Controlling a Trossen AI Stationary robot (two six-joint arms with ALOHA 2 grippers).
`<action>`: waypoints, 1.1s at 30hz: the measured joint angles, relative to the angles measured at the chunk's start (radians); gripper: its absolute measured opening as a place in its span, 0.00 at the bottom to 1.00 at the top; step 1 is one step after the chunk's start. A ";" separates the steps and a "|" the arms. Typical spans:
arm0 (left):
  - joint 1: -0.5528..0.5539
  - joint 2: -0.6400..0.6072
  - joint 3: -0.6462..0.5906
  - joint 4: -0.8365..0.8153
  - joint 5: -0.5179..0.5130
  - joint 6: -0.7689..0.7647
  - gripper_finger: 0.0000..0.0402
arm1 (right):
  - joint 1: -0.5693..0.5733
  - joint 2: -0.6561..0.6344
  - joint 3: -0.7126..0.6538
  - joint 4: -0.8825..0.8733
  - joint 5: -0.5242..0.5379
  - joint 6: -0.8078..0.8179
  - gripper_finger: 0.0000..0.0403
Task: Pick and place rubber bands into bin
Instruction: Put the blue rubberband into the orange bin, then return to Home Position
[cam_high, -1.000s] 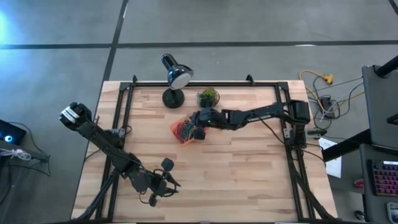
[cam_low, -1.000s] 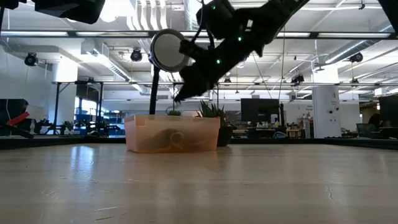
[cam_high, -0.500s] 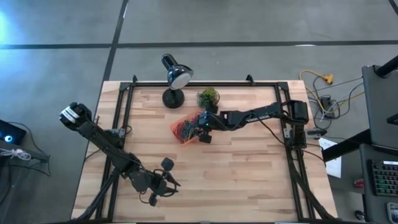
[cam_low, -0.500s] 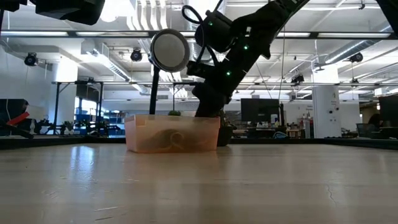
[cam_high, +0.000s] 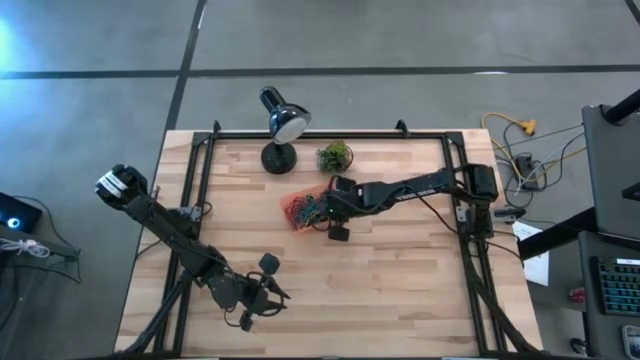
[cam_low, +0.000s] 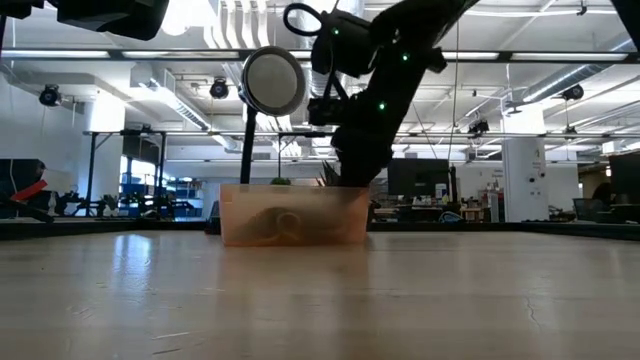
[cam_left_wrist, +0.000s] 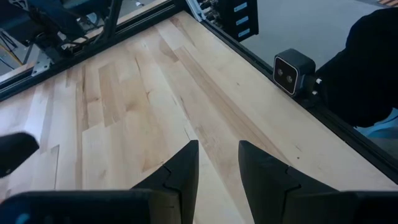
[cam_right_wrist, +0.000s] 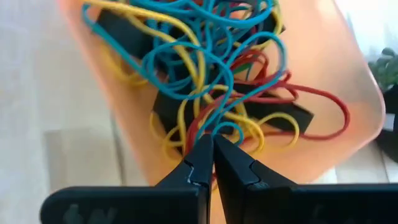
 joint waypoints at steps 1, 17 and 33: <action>0.000 0.000 0.000 0.000 0.000 0.000 0.24 | 0.008 0.000 0.014 -0.033 0.000 0.009 0.02; 0.000 0.000 0.000 0.001 0.002 -0.001 0.24 | 0.135 -0.002 0.083 -0.489 0.001 0.200 0.02; 0.000 0.000 0.000 0.018 0.002 -0.004 0.24 | 0.168 -0.060 0.079 -0.374 0.003 0.161 0.11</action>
